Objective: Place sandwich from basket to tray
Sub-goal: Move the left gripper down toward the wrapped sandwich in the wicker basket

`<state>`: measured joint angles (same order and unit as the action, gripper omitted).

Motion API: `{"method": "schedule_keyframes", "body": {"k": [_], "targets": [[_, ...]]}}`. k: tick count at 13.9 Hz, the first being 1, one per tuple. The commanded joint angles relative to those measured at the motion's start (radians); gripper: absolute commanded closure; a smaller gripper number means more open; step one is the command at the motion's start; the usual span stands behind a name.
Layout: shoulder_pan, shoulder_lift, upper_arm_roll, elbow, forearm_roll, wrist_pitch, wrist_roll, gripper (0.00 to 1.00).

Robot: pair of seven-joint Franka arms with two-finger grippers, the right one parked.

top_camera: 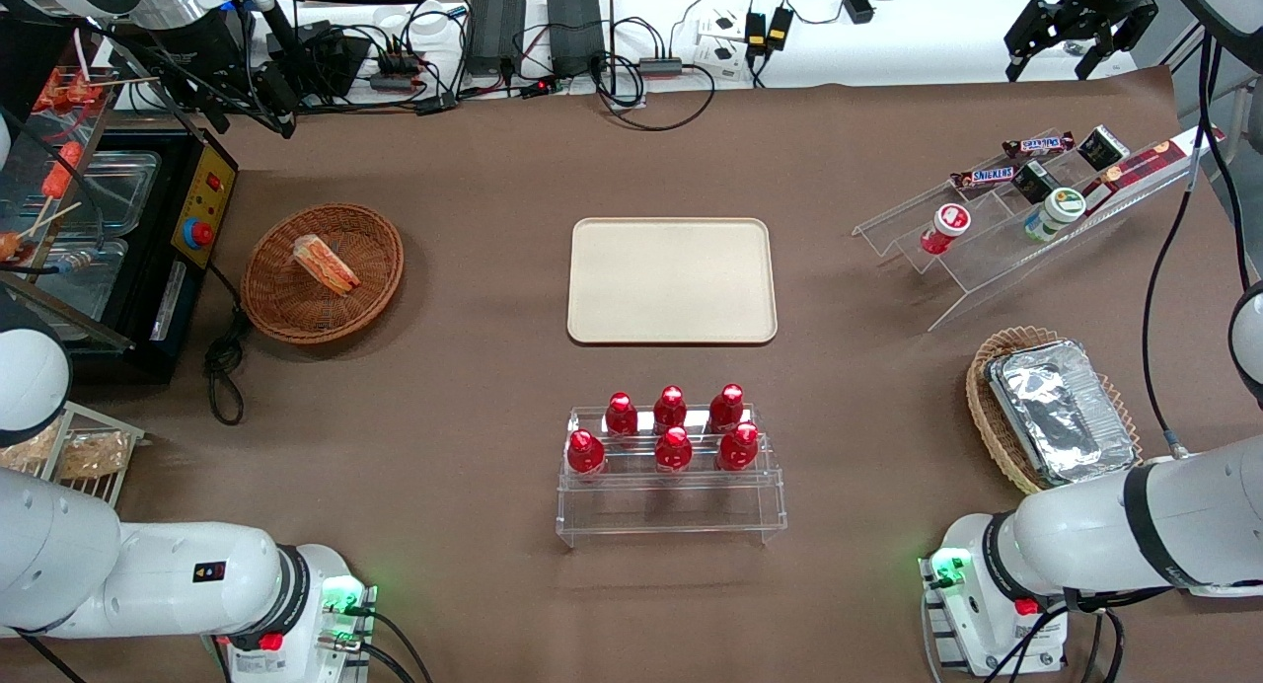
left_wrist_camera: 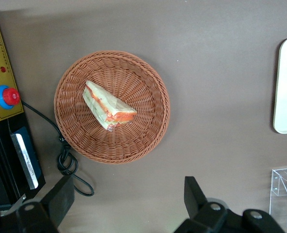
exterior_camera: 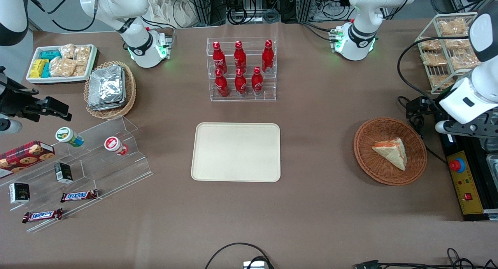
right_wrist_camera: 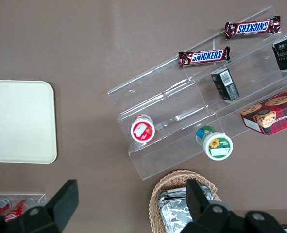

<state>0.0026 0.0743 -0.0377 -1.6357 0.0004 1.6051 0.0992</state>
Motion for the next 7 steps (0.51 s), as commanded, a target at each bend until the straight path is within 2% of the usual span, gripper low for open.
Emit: {"method": "schedule_keyframes", "body": {"k": [1,7], "targets": [[0.005,0.016,-0.004,0.034,-0.004,-0.027,0.010,0.00],[0.007,0.053,-0.001,0.070,0.006,-0.094,0.014,0.00]]}}
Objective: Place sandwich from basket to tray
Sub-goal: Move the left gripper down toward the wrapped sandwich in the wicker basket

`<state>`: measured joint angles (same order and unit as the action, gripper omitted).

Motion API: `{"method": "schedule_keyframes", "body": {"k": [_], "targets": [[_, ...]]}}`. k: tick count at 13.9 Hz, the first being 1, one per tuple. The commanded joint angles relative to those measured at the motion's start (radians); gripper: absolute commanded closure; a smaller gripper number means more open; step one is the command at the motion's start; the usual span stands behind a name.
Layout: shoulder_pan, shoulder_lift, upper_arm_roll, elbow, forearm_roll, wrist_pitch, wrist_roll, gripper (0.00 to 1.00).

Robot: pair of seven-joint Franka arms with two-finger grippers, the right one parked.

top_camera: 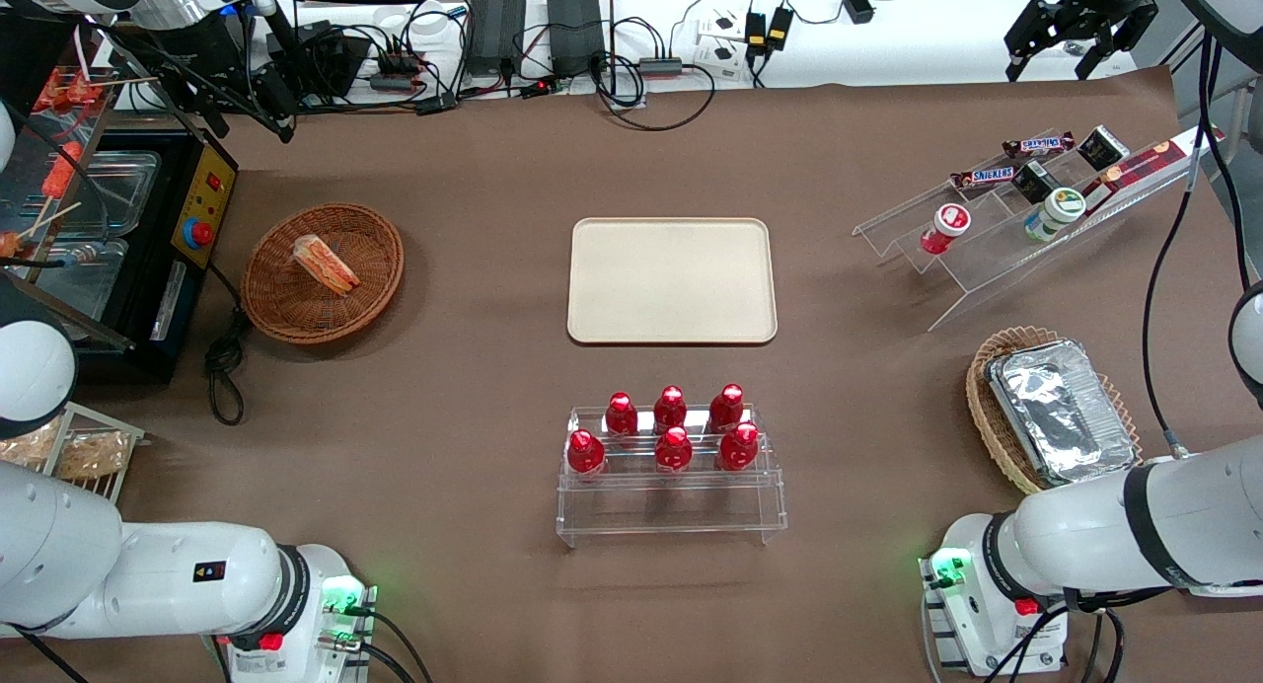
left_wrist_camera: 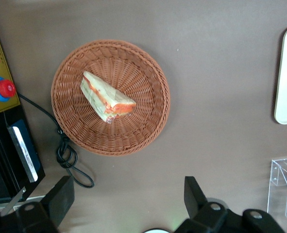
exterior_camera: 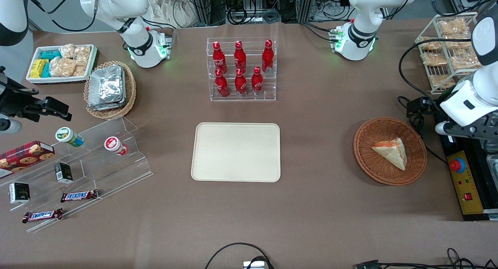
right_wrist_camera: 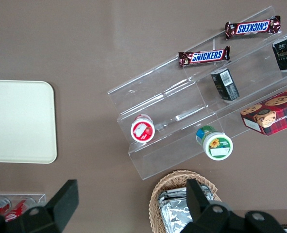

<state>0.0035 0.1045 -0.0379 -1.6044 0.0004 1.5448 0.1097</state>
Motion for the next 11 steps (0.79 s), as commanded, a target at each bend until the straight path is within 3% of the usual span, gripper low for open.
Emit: {"method": "schedule_keyframes", "body": {"k": [1,3,6,11], "targets": [[0.006,0.015,0.003,0.009,0.006,-0.023,0.004,0.00],[0.006,-0.018,0.004,-0.079,0.006,0.053,-0.025,0.00],[0.006,-0.025,0.004,-0.143,0.004,0.118,-0.221,0.00],[0.006,-0.026,0.006,-0.334,0.007,0.383,-0.289,0.00]]}}
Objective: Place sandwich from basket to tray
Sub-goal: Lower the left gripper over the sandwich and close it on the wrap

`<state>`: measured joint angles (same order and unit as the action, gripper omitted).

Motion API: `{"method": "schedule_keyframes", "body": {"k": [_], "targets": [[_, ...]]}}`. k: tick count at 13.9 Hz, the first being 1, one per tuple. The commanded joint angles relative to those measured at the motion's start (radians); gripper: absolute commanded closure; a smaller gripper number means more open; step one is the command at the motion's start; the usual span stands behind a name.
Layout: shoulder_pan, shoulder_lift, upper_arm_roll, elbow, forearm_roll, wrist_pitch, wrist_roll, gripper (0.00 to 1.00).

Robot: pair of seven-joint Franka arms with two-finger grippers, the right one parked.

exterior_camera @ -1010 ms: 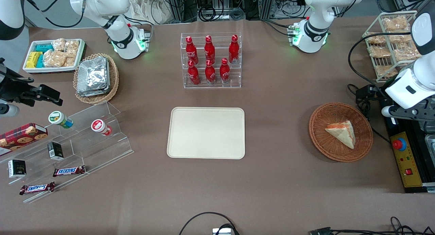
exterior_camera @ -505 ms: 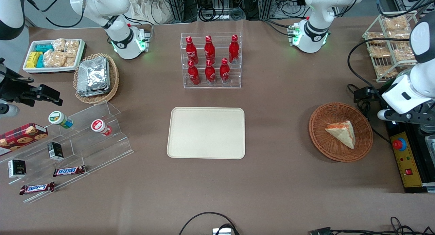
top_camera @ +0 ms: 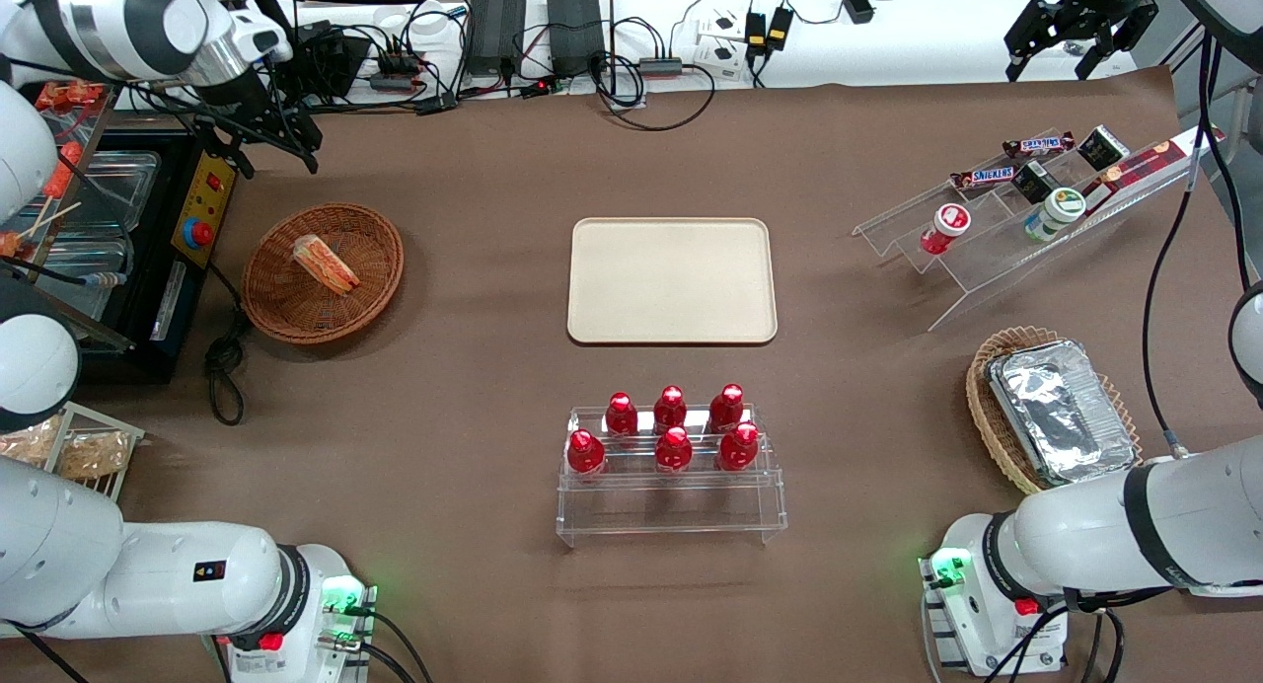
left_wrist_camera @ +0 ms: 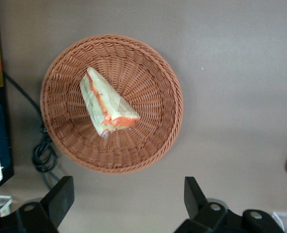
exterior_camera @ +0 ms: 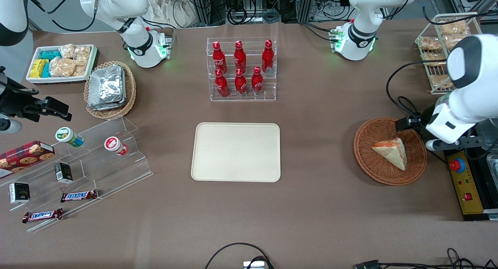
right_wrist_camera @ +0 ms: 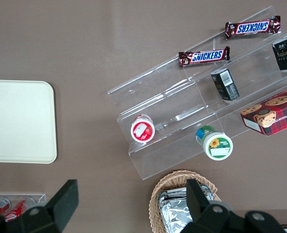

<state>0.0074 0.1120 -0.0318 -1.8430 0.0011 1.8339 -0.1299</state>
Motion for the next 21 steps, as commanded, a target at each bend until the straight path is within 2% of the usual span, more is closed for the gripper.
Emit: {"method": "schedule_keyframes", "body": {"k": [1,5,10,15,21], "targets": [[0.002,-0.028,0.000,-0.116,0.007,0.128,-0.085,0.00],[0.012,0.006,0.001,-0.214,0.008,0.302,-0.200,0.00],[0.019,0.061,0.048,-0.309,0.007,0.479,-0.361,0.00],[0.019,0.120,0.105,-0.321,0.007,0.518,-0.468,0.00],[0.013,0.178,0.102,-0.320,0.007,0.556,-0.576,0.00]]}}
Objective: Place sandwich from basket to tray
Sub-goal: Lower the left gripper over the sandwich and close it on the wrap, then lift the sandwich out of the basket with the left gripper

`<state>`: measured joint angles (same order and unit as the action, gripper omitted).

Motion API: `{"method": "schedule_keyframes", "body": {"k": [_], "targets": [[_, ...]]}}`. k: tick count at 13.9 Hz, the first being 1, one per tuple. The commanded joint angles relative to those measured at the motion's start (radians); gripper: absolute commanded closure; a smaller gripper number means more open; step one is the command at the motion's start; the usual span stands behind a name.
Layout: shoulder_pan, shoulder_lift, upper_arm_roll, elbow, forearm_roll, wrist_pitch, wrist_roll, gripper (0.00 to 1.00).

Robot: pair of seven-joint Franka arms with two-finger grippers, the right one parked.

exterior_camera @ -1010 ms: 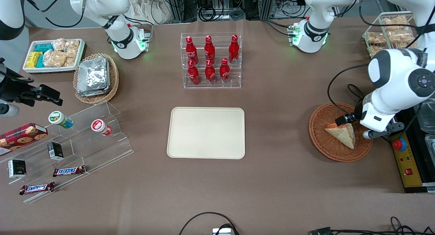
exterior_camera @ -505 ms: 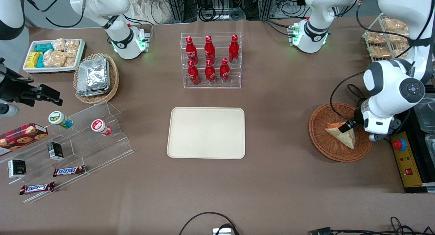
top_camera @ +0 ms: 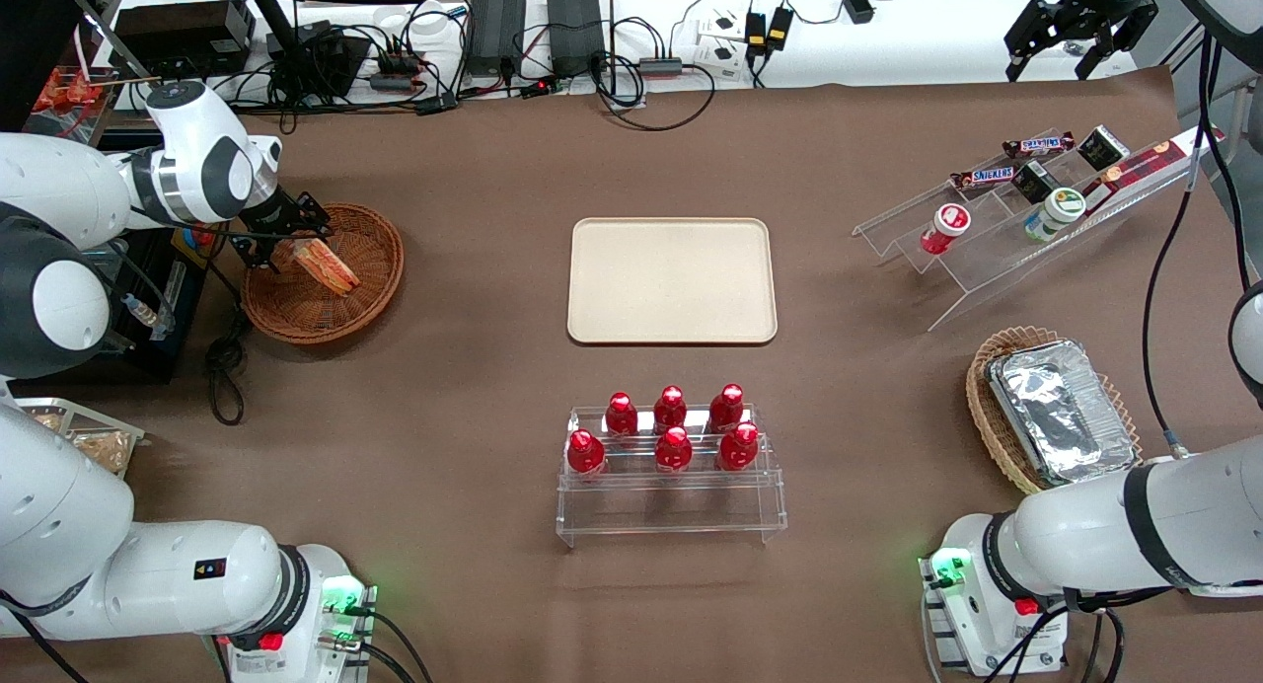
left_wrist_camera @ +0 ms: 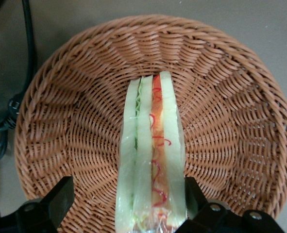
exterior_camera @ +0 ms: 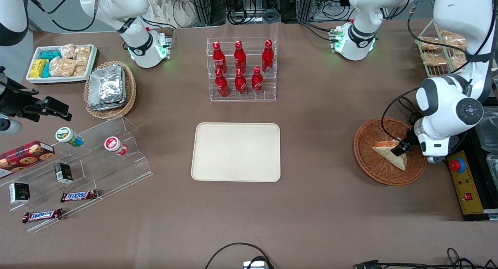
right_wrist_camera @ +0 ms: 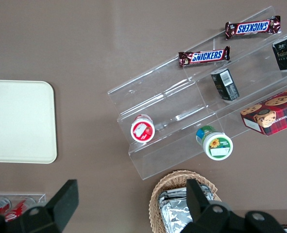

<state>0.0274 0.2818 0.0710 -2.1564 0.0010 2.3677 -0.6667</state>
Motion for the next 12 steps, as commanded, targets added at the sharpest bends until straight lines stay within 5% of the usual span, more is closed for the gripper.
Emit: {"method": "schedule_keyframes", "body": {"k": [1,4,5,6,7,12], "targets": [[-0.008,0.019,0.000,-0.007,0.004,0.028,-0.042,0.00],[-0.012,0.060,-0.002,0.009,-0.004,0.071,-0.091,0.07],[-0.015,0.063,-0.003,0.016,-0.003,0.071,-0.097,0.36],[-0.017,0.062,-0.005,0.020,0.002,0.071,-0.096,0.78],[-0.018,0.062,-0.005,0.021,0.004,0.071,-0.096,1.00],[-0.026,0.040,-0.011,0.116,0.007,-0.045,-0.080,1.00]]}}
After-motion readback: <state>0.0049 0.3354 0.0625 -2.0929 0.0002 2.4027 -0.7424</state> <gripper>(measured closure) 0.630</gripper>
